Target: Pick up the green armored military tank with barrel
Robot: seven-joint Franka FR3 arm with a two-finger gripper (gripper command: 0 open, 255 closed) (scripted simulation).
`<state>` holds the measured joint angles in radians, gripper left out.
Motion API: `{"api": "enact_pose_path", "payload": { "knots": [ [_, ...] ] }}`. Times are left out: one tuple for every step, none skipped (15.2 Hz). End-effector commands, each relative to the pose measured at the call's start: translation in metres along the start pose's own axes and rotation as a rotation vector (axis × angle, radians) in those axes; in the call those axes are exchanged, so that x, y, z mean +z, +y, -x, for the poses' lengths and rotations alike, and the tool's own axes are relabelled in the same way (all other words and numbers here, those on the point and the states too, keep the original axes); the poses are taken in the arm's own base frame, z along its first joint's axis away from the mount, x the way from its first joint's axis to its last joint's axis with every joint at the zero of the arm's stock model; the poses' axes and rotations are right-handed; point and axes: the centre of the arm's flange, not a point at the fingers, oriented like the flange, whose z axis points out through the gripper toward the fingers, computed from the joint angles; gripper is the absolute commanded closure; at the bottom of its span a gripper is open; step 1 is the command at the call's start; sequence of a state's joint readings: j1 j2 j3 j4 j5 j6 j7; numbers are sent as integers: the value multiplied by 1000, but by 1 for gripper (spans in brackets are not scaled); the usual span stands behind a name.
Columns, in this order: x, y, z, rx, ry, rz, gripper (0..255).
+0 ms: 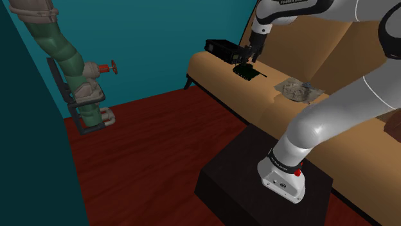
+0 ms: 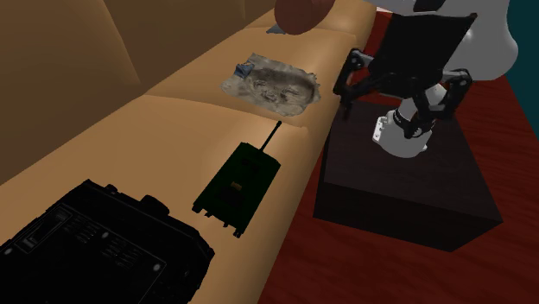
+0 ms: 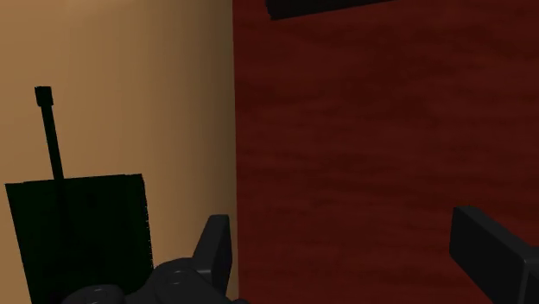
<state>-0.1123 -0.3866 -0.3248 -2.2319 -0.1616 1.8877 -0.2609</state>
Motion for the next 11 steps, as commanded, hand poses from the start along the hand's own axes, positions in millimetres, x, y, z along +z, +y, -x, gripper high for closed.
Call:
{"api": "enact_pose_path", "payload": {
  "knots": [
    [5, 25, -7, 3, -4, 6, 0],
    [8, 36, -12, 5, -6, 8, 0],
    [11, 48, -17, 7, -8, 11, 0],
    [13, 60, -22, 9, -10, 13, 0],
    [16, 71, -27, 11, -12, 15, 0],
    [19, 83, -32, 13, -14, 18, 0],
    [22, 95, -37, 15, -16, 20, 0],
    [24, 106, -41, 16, -18, 23, 0],
    [27, 118, -46, 18, -20, 25, 0],
    [29, 130, -51, 20, -22, 28, 0],
    [32, 142, -56, 22, -24, 30, 0]
  ]
}}
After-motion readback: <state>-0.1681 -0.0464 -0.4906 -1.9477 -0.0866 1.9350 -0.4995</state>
